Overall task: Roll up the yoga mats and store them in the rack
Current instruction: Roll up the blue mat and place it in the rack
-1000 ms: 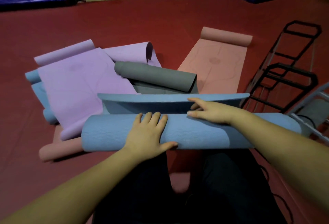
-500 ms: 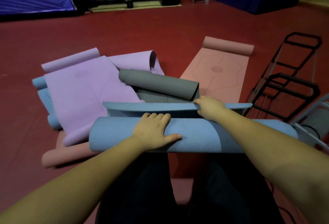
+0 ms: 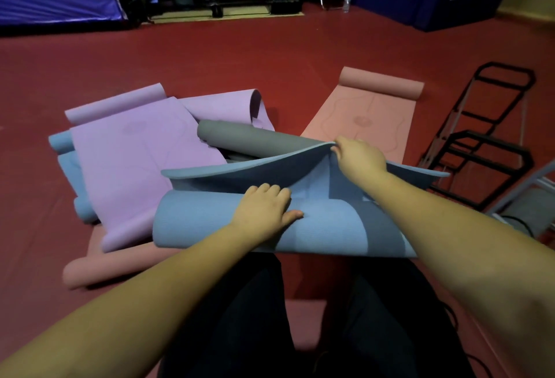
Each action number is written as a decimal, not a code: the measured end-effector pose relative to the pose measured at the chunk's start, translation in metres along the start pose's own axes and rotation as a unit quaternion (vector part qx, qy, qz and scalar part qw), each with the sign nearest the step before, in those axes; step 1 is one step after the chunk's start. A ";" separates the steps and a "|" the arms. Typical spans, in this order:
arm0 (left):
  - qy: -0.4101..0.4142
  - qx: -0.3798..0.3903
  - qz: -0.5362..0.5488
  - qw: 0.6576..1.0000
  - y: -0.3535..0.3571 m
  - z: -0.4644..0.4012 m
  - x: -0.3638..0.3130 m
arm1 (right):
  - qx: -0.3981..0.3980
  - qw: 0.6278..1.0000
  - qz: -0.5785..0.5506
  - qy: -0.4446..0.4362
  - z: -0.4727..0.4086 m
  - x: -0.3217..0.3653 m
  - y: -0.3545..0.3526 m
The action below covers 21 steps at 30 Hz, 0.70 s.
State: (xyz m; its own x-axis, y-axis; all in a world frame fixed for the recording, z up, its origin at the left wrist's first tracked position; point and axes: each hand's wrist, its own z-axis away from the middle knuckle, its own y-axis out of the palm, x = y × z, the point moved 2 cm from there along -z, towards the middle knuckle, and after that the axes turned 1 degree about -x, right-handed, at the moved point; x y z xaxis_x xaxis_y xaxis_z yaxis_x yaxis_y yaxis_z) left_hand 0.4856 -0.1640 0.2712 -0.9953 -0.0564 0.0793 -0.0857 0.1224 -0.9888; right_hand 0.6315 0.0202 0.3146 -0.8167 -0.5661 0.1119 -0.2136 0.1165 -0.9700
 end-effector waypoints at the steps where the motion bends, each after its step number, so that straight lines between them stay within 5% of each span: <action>1: -0.007 0.013 0.002 1.000 0.003 0.000 0.000 | 0.007 1.000 0.003 0.001 -0.002 0.001 -0.001; 9: -0.016 0.031 -0.024 0.999 0.012 -0.002 0.006 | 0.065 0.998 0.016 0.003 -0.003 0.004 0.000; 16: 0.093 0.077 -0.121 0.985 0.026 0.004 0.002 | 0.118 0.993 0.015 0.007 0.005 -0.004 0.001; 21: 0.071 0.104 -0.147 0.981 0.024 0.006 -0.004 | 0.132 0.991 0.012 0.011 0.008 -0.004 -0.001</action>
State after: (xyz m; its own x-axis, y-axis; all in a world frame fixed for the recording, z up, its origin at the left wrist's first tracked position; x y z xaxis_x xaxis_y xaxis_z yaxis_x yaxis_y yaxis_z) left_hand 0.4880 -0.1673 0.2464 -0.9268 0.0810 0.3667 -0.3730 -0.0852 -0.9239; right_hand 0.6389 0.0156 0.3136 -0.8316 -0.5481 0.0892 -0.0475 -0.0899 -0.9948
